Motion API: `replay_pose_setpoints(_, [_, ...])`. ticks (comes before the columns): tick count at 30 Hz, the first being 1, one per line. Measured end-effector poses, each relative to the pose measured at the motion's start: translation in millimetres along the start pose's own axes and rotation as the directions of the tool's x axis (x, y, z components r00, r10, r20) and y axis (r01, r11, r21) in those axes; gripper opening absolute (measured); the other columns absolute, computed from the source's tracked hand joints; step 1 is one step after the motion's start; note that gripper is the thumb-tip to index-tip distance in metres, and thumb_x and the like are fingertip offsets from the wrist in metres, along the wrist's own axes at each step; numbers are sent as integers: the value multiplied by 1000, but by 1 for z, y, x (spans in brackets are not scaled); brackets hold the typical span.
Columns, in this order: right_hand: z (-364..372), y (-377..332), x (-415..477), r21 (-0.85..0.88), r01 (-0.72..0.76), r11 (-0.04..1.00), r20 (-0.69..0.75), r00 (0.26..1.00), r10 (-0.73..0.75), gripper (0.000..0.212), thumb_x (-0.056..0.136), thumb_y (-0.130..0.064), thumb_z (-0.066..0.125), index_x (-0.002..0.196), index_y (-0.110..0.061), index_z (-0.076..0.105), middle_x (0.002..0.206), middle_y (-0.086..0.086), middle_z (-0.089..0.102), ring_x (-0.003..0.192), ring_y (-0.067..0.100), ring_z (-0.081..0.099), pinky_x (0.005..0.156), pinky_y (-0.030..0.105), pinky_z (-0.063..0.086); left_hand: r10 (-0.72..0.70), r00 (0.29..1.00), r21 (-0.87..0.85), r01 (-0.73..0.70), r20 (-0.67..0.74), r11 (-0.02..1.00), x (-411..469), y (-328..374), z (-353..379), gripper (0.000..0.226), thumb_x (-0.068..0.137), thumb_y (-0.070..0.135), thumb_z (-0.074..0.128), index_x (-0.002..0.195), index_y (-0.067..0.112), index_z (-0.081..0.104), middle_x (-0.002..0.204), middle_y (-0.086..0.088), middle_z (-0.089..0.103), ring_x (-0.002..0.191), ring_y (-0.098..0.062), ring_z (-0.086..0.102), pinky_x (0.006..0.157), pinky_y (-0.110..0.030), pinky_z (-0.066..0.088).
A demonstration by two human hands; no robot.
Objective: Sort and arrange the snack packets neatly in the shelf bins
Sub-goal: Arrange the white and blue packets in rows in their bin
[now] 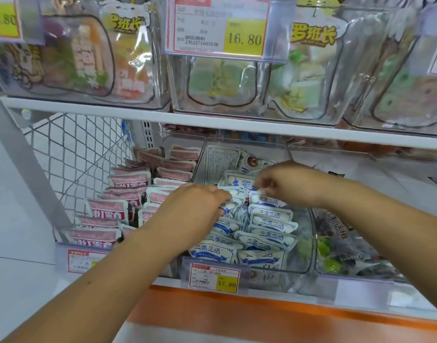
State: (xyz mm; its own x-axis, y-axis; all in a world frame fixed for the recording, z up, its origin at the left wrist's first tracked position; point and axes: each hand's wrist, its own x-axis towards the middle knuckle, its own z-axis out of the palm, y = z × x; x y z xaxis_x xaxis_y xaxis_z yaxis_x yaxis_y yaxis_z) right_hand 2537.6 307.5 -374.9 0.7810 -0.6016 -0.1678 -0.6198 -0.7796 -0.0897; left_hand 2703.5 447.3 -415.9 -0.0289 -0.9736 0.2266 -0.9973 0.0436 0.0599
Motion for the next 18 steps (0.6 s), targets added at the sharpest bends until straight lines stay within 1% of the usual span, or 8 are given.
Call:
replay_pose_setpoints(2, [11, -5, 14, 4, -11, 1000, 13, 1000, 10, 33, 94, -32, 60, 124, -19, 60, 119, 0, 63, 103, 16, 58, 80, 22, 39, 7, 1000, 4, -7, 1, 1000, 2, -4, 0, 38, 101, 28, 43, 139, 36, 46, 130, 10, 56, 118, -15, 51, 94, -25, 36])
replay_pose_setpoints(4, [22, -11, 24, 81, 6, 997, 3, 1000, -6, 36, 90, -38, 64, 121, -19, 62, 103, -7, 62, 91, 11, 56, 70, 20, 37, 12, 1000, 9, -12, -2, 1000, 3, -7, 0, 38, 101, 26, 44, 137, 37, 49, 128, 11, 58, 117, -15, 52, 94, -24, 36])
replay_pose_setpoints(6, [31, -15, 31, 89, 26, 996, 1, 1000, -26, 34, 86, -44, 67, 108, -18, 66, 79, -14, 50, 71, 3, 47, 58, 19, 30, 26, 1000, 26, -25, -3, 999, 5, -8, 1, 38, 100, 26, 45, 136, 38, 50, 125, 12, 59, 115, -15, 53, 94, -25, 36])
replay_pose_setpoints(8, [36, -18, 33, 37, 40, 999, -18, 999, -39, 34, 82, -45, 70, 88, -12, 65, 70, -6, 48, 64, 12, 45, 54, 25, 29, 26, 999, 47, -27, 22, 999, 5, -10, 3, 41, 99, 23, 49, 136, 42, 50, 122, 14, 60, 113, -14, 54, 95, -26, 36])
replay_pose_setpoints(10, [35, -20, 32, 52, 52, 997, -58, 997, -49, 32, 82, -40, 72, 78, -9, 62, 71, 2, 56, 66, 21, 52, 57, 30, 38, 7, 999, 65, -10, 43, 998, 5, -11, 5, 43, 97, 19, 52, 130, 46, 54, 117, 14, 62, 109, -15, 55, 92, -27, 41])
replay_pose_setpoints(13, [35, -19, 30, 138, 81, 987, -116, 991, -66, 23, 83, -38, 71, 85, -15, 69, 87, 3, 66, 81, 21, 61, 74, 36, 52, -30, 998, 145, 22, 52, 989, 10, -12, 8, 39, 92, 15, 55, 120, 41, 62, 108, 9, 65, 100, -19, 59, 82, -30, 48])
replay_pose_setpoints(16, [31, -14, 28, 149, 96, 984, 33, 994, -102, 23, 87, -39, 67, 96, -19, 71, 95, 0, 68, 87, 18, 62, 83, 38, 52, -34, 998, 183, 25, 44, 983, 14, -4, 9, 36, 91, 13, 55, 118, 36, 62, 104, 8, 63, 97, -18, 59, 75, -28, 40])
replay_pose_setpoints(18, [16, -5, 25, 223, 62, 973, 35, 997, -72, 22, 93, -34, 60, 110, -22, 68, 105, -8, 65, 93, 11, 61, 87, 31, 49, -43, 999, 87, 43, 4, 995, 15, -1, 8, 38, 95, 17, 55, 128, 35, 56, 114, 8, 59, 103, -16, 56, 82, -28, 42])
